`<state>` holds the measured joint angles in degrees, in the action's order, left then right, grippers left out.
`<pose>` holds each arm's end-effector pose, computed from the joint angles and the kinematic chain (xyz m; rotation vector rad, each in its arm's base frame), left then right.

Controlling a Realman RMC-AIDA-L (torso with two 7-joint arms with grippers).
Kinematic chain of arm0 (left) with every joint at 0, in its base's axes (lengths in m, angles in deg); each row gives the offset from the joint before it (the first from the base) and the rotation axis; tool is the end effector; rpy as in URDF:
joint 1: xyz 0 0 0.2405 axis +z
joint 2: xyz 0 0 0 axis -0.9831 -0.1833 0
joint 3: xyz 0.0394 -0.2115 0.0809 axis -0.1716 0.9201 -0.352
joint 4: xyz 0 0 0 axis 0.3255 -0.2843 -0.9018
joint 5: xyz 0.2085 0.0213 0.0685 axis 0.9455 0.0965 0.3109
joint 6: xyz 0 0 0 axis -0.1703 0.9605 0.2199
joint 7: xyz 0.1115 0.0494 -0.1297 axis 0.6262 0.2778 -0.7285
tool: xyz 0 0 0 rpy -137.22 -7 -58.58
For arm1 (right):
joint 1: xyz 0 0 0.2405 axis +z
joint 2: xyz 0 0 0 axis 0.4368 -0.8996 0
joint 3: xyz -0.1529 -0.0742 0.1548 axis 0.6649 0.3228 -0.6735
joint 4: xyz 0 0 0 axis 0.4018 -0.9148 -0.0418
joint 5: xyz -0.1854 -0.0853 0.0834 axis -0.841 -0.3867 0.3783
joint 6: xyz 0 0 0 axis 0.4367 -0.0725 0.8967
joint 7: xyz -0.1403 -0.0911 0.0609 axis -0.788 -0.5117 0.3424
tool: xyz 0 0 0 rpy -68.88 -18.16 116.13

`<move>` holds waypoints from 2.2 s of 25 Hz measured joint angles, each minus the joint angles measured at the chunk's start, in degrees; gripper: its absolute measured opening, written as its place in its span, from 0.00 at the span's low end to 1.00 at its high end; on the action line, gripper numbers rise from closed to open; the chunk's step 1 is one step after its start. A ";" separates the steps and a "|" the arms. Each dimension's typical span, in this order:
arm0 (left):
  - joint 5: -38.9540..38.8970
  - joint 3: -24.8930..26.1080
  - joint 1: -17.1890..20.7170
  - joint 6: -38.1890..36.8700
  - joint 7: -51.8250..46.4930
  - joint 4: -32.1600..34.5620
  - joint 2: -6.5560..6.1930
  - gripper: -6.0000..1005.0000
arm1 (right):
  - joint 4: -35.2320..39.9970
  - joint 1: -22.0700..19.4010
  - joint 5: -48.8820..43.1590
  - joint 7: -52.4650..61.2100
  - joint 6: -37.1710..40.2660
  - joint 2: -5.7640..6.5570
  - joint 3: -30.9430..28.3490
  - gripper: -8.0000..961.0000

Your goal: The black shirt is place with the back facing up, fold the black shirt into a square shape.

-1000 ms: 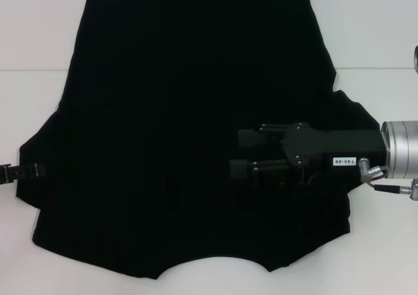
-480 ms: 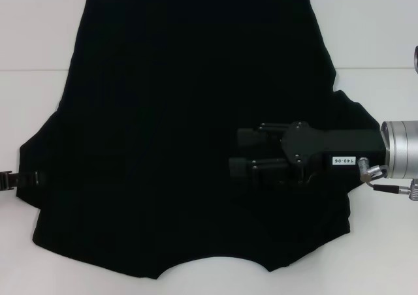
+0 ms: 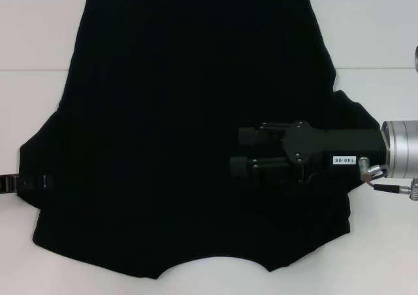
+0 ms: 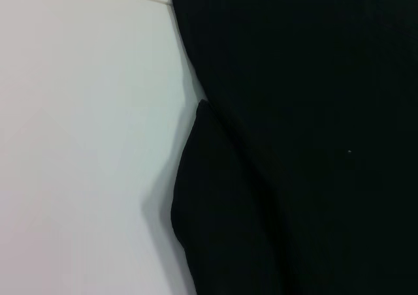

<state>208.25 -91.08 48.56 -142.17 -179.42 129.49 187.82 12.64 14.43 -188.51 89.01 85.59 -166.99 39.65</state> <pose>-0.3627 0.3488 0.0646 -2.0060 -1.4939 -0.2112 0.1603 0.3510 -0.0342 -2.9024 0.6448 0.9078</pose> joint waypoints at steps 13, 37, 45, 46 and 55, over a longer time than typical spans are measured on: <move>0.00 -0.67 -0.24 -0.12 0.19 -0.11 -0.01 0.90 | 0.00 -0.01 0.00 0.00 -0.27 0.07 -0.09 0.87; 1.66 -2.36 -1.04 2.03 0.05 -0.19 -0.05 0.39 | 0.00 -0.07 0.09 0.00 -0.03 0.16 -1.34 0.87; 2.25 -2.47 -1.02 2.49 0.01 -0.20 -0.05 0.17 | 0.00 -0.16 0.09 0.00 0.09 0.10 -1.32 0.87; 2.26 -2.47 -1.02 2.51 0.01 -0.20 -0.05 0.15 | 0.00 -0.23 0.11 0.00 0.11 0.10 -1.32 0.87; 2.29 -1.86 -0.88 3.84 -1.17 0.33 -0.05 0.01 | 0.00 -0.42 0.19 0.00 0.13 -0.09 -1.41 0.87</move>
<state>210.53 -92.93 47.68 -138.33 -180.59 129.82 187.77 12.64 14.00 -188.32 89.01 85.72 -167.07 38.24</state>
